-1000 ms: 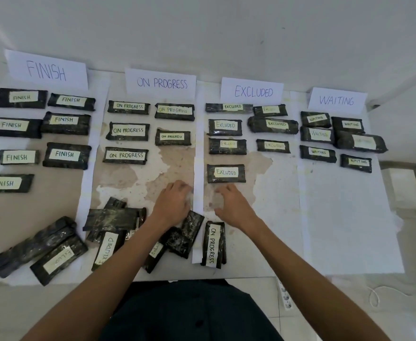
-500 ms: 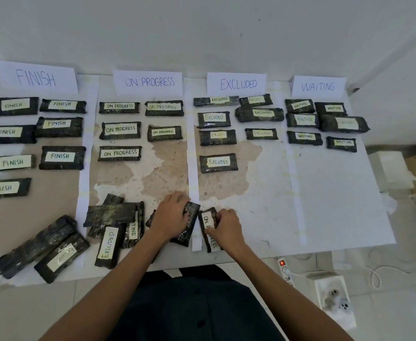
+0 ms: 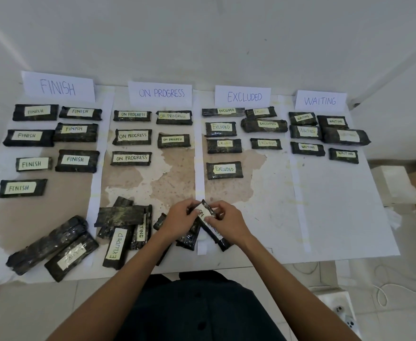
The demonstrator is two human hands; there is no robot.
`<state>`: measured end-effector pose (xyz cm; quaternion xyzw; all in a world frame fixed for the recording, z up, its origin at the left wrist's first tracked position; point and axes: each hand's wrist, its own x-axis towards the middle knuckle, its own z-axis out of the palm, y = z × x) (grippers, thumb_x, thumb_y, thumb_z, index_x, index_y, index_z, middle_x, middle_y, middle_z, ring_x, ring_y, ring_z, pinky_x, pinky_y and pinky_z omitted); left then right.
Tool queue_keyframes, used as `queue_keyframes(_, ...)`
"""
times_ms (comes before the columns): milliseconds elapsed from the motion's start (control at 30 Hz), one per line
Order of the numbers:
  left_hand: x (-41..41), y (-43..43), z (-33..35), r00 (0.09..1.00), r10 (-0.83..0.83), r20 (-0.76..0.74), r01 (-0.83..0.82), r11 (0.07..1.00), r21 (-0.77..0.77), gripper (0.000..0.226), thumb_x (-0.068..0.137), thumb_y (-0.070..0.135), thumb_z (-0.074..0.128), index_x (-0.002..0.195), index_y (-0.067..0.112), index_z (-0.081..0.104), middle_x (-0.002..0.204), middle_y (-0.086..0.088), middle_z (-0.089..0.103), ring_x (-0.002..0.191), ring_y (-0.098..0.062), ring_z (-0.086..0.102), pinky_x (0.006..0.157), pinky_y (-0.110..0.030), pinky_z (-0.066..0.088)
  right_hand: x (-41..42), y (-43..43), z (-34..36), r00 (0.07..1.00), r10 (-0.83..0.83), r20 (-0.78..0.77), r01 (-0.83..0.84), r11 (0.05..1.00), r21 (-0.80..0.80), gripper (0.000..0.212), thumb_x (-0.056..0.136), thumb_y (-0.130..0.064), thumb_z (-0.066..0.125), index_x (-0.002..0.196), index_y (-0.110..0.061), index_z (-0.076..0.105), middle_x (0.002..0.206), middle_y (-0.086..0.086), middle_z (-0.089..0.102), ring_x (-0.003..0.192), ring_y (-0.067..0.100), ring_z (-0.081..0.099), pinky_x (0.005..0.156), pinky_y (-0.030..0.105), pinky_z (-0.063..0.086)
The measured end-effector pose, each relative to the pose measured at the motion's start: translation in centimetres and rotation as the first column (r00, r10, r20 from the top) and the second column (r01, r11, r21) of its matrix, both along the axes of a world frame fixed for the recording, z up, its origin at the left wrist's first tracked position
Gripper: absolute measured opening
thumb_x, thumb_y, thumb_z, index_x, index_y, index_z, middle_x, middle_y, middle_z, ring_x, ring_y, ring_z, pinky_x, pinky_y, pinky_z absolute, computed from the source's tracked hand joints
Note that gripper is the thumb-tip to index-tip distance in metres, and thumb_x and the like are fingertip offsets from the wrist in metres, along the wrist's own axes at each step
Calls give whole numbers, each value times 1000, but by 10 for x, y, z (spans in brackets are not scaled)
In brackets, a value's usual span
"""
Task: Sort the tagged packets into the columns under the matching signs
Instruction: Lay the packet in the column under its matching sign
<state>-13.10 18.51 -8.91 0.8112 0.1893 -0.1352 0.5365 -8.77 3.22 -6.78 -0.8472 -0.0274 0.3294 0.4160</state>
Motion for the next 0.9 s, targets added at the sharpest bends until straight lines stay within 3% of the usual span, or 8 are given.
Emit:
queue_keyframes(67,3,4,-1,996,89,-26,-90,995,-30,23,90,11,56,112,10,64,106,-3,68,92,-13,60,81,-21,45,2,4,2,984,123,131,-115,991,-67,48,72,-20,76,117,-19,57,98,-5,57,86,8,55,76,17,46)
queue_keyframes(133,4,11,-1,988,145,-52,-148,987,-65,21,90,12,56,110,12,65,104,-4,68,92,-16,62,85,-30,50,4,10,0,916,315,249,-264,940,-218,59,72,-23,76,125,-17,51,112,0,53,100,15,50,87,26,45)
queue_keyframes(200,5,16,0,982,176,-70,-183,979,-95,19,90,11,56,107,13,64,101,-2,68,93,-17,63,88,-38,53,7,17,-3,834,450,318,-336,873,-353,60,74,-27,72,128,-17,48,116,3,51,104,21,50,88,34,45)
queue_keyframes(300,5,27,0,968,236,-83,-243,965,-97,22,91,11,56,112,9,62,104,-6,66,95,-19,63,88,-40,54,15,36,-3,731,575,366,-385,792,-474,60,75,-29,67,129,-18,46,117,5,50,102,25,51,85,38,46)
queue_keyframes(500,19,62,0,926,364,-102,-374,919,-124,29,92,7,55,121,2,55,102,-6,60,91,-18,61,76,-28,54,40,81,-5,575,715,397,-478,688,-546,62,76,-31,65,132,-13,43,123,8,48,106,28,50,87,41,44)
queue_keyframes(633,32,88,1,928,368,-52,-370,929,-29,30,92,13,55,121,12,54,101,-2,62,89,-15,60,76,-26,51,68,108,-15,461,795,393,-496,599,-629,64,79,-37,62,135,-13,40,127,9,47,109,28,50,90,41,41)
queue_keyframes(767,34,123,3,941,338,-11,-337,940,52,31,91,19,57,122,20,54,104,1,63,88,-13,60,70,-19,43,103,137,-26,440,807,394,-480,582,-656,59,83,-35,61,134,-13,41,128,10,48,109,31,51,90,42,40)
queue_keyframes(900,15,147,-3,952,304,-35,-301,951,67,29,88,21,61,117,22,57,104,2,62,94,-14,60,78,-27,49,120,153,-36,414,845,339,-499,522,-692,57,83,-28,61,134,-10,43,132,13,47,114,34,49,94,45,39)
